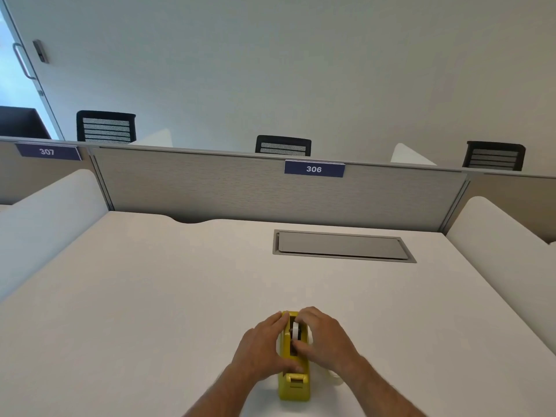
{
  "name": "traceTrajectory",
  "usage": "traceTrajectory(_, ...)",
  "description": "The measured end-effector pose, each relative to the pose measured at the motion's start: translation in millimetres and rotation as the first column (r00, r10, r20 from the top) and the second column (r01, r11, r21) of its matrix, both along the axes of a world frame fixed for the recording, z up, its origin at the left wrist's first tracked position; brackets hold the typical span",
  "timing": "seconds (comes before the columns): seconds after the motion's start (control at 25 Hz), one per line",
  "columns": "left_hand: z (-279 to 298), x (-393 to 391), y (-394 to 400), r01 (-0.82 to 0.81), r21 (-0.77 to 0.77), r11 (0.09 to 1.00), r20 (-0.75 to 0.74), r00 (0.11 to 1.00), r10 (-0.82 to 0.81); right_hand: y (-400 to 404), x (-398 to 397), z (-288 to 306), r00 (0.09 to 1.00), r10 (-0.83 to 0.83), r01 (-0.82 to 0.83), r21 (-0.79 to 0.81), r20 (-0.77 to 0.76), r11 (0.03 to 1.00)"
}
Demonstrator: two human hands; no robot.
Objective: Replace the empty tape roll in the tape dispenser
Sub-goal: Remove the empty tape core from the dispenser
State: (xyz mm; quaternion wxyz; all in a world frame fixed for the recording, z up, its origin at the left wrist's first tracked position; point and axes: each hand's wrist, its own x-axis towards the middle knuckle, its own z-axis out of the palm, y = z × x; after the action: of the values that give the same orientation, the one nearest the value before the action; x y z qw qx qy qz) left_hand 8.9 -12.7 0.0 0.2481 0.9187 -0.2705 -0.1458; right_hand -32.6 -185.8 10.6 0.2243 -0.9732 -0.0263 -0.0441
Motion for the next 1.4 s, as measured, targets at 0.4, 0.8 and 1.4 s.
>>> traceTrajectory(0.4,3,-3,-2,-0.025,-0.005,1.0,-0.023,0.999,0.025,0,-4,0,0.999,0.007,-0.008,0.02,0.039,1.0)
traceTrajectory(0.8,2,1,-4,-0.103,-0.143,0.984,-0.073,0.993,0.094,-2,-8,1,0.991,-0.057,0.053,0.035,0.12,0.998)
traceTrajectory(1.4,18,-6,-8,-0.38,-0.629,0.678,-0.396,0.907,0.14,-5,-20,17,0.995,-0.098,0.087,0.632,-0.018,0.77)
